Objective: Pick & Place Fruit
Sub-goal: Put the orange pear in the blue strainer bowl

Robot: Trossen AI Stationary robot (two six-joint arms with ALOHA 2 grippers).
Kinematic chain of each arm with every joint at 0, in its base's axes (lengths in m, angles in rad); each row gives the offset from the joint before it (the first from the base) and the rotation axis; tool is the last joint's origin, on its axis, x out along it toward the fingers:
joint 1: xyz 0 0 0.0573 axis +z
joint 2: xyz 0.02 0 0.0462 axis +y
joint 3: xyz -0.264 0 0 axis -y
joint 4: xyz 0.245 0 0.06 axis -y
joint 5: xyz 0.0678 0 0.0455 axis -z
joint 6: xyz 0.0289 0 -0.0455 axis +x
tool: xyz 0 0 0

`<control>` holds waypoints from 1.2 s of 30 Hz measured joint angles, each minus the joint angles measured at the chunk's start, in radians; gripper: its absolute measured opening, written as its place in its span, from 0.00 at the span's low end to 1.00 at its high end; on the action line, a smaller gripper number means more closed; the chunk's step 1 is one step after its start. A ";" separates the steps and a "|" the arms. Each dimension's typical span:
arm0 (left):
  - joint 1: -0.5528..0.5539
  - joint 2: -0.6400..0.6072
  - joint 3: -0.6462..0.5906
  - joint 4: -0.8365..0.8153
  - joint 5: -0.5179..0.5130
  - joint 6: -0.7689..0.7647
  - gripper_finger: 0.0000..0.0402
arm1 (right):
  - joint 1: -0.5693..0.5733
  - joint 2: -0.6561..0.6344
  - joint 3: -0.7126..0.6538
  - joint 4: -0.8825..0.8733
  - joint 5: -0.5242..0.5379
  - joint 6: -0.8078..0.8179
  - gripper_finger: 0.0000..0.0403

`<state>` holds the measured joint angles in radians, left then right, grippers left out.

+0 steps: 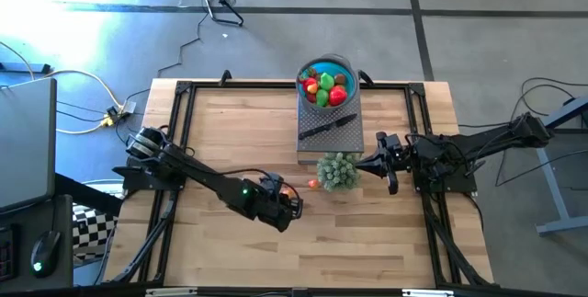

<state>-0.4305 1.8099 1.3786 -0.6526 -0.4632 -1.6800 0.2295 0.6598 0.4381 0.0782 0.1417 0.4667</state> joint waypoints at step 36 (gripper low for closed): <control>0.103 0.049 0.003 -0.030 0.181 0.029 0.78 | 0.000 0.000 0.000 -0.068 0.001 -0.027 0.01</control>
<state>-0.3273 1.8586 1.3817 -0.6825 -0.2827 -1.6507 0.2291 0.6598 0.4381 0.0102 0.1427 0.4400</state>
